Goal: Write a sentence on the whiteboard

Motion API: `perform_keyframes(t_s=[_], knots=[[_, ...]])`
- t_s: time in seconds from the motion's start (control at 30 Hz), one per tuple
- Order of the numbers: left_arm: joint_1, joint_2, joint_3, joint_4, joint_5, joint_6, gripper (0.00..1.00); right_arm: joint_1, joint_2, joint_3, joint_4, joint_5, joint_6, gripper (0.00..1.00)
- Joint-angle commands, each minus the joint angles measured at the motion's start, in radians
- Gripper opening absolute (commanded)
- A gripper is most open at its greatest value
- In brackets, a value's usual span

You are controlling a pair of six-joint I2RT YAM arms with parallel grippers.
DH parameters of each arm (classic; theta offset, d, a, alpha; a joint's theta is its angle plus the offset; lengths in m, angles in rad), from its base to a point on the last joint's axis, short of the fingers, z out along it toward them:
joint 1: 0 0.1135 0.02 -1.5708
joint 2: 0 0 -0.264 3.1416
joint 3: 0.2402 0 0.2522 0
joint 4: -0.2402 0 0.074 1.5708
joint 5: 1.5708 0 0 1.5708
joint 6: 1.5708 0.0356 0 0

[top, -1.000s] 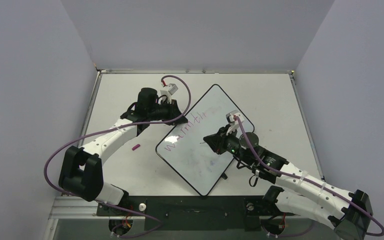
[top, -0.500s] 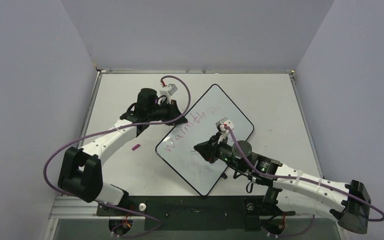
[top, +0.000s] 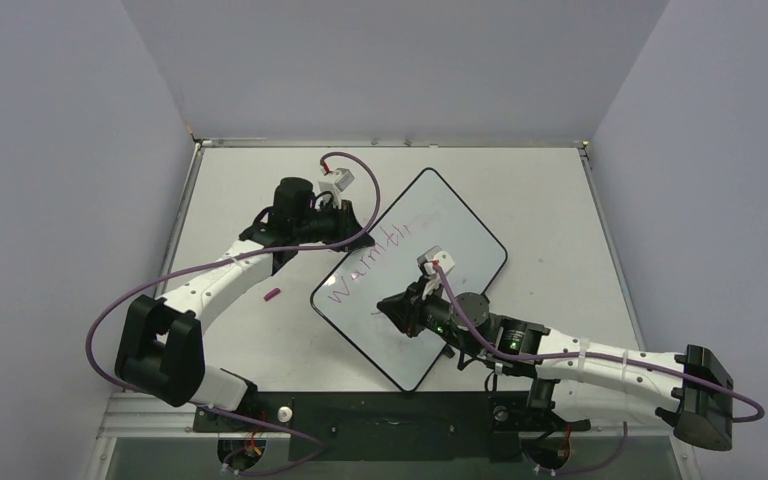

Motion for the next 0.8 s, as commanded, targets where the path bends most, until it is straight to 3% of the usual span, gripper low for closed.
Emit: perform_keyframes(t_s=[0.0,0.77], knots=[[0.019,-0.031,-0.008,0.057,-0.092,0.091,0.0,0.022,0.018,-0.003,0.076,0.045,-0.003,0.0],[0.032,-0.037,-0.025,0.075,-0.084,0.084,0.0,0.042,0.089,0.018,0.099,0.085,-0.011,0.0]])
